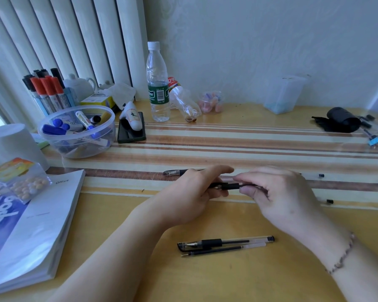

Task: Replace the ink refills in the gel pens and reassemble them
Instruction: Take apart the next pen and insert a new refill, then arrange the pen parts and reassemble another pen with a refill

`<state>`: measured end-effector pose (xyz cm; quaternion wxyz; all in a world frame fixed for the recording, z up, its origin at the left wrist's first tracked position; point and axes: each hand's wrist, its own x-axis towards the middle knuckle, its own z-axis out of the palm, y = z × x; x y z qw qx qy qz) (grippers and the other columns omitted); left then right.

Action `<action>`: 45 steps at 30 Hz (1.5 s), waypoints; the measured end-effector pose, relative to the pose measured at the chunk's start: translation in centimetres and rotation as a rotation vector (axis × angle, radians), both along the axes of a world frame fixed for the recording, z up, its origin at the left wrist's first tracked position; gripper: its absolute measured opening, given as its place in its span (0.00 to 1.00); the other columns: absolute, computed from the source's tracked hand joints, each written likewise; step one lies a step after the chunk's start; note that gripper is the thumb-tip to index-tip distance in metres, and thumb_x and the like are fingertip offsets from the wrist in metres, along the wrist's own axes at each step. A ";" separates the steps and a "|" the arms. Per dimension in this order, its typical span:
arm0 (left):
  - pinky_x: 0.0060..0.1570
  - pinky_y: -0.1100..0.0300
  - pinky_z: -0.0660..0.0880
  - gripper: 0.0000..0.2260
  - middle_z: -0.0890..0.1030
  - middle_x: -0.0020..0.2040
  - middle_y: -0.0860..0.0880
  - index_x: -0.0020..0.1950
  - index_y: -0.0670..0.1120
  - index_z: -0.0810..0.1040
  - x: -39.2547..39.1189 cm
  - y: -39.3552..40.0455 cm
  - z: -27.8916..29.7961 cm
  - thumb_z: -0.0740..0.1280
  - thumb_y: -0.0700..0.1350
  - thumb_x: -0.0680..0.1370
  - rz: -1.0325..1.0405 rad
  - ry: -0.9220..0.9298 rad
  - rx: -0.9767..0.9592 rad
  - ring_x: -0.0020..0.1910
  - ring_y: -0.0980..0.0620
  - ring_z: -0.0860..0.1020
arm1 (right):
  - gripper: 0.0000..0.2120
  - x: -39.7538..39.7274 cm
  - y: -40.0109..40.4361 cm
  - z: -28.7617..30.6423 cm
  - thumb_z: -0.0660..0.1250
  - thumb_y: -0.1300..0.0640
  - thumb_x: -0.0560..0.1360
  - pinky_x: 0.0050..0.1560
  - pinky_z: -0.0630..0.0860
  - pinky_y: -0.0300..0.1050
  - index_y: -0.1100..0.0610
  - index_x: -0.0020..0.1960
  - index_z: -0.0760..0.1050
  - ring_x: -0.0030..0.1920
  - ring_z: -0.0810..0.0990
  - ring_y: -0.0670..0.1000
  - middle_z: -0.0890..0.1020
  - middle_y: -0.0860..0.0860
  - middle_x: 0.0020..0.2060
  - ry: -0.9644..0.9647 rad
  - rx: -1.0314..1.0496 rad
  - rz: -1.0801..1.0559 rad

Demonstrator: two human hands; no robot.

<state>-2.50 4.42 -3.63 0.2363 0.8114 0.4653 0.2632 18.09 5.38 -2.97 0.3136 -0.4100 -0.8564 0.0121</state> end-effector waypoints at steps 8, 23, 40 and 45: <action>0.55 0.68 0.75 0.23 0.84 0.52 0.49 0.69 0.46 0.71 0.2 0.1 0.3 0.59 0.29 0.77 -0.032 -0.001 0.125 0.53 0.59 0.80 | 0.13 -0.9 -0.1 -0.5 0.75 0.64 0.69 0.41 0.82 0.46 0.52 0.51 0.84 0.40 0.85 0.47 0.87 0.45 0.41 0.146 -0.068 -0.009; 0.51 0.54 0.77 0.08 0.78 0.47 0.55 0.55 0.52 0.80 -3.4 0.8 0.5 0.69 0.48 0.76 0.311 0.375 0.073 0.48 0.52 0.76 | 0.15 1.7 1.9 0.1 0.70 0.64 0.74 0.52 0.73 0.38 0.53 0.58 0.79 0.47 0.81 0.48 0.83 0.48 0.46 0.232 -0.155 -0.271; 0.42 0.51 0.78 0.05 0.77 0.39 0.55 0.46 0.51 0.79 -3.6 0.5 1.3 0.65 0.44 0.72 0.272 0.254 0.074 0.41 0.52 0.76 | 0.19 0.1 1.6 -0.8 0.66 0.66 0.75 0.53 0.75 0.32 0.50 0.63 0.76 0.50 0.78 0.39 0.80 0.42 0.50 0.112 -0.209 -0.084; 0.38 0.59 0.72 0.09 0.76 0.39 0.54 0.45 0.51 0.77 -4.3 0.4 2.5 0.62 0.44 0.67 0.362 -0.046 0.155 0.39 0.56 0.73 | 0.23 -1.7 0.6 -2.1 0.63 0.65 0.77 0.57 0.73 0.30 0.45 0.68 0.71 0.54 0.76 0.36 0.76 0.37 0.54 -0.037 -0.285 0.120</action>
